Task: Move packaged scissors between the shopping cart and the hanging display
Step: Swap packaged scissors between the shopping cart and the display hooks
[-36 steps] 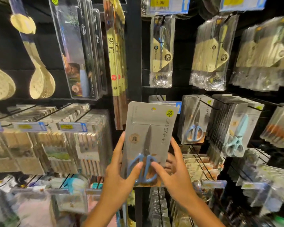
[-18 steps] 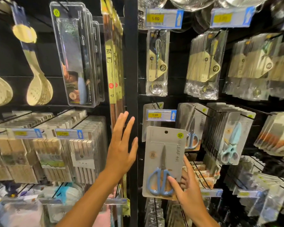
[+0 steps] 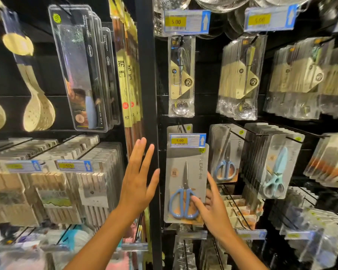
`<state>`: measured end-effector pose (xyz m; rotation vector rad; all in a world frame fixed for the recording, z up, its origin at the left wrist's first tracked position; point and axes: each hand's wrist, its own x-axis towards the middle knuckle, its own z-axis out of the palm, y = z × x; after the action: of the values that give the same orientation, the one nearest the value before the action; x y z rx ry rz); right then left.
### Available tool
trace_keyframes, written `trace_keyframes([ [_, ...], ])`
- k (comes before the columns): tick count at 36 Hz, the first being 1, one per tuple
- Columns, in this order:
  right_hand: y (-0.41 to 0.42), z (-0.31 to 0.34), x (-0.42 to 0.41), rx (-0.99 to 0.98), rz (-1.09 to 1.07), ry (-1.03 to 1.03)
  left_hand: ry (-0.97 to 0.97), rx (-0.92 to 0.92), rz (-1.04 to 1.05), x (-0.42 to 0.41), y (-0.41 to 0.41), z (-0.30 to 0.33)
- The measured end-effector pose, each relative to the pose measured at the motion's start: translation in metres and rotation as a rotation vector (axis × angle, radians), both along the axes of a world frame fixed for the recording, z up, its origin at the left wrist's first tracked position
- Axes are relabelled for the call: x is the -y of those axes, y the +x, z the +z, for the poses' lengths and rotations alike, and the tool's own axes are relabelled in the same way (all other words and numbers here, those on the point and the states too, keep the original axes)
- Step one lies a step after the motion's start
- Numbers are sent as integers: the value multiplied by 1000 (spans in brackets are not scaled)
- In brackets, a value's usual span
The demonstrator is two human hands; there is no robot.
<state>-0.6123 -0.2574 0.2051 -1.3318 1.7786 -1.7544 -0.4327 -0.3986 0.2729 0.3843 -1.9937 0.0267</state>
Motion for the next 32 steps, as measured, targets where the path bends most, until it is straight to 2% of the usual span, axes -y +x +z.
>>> trace_keyframes([
  [10, -9, 15, 15, -21, 39, -27, 21, -6, 2, -1, -1, -1],
  [32, -26, 0, 42, 22, 12, -43, 56, -29, -22, -1, -5, -3],
])
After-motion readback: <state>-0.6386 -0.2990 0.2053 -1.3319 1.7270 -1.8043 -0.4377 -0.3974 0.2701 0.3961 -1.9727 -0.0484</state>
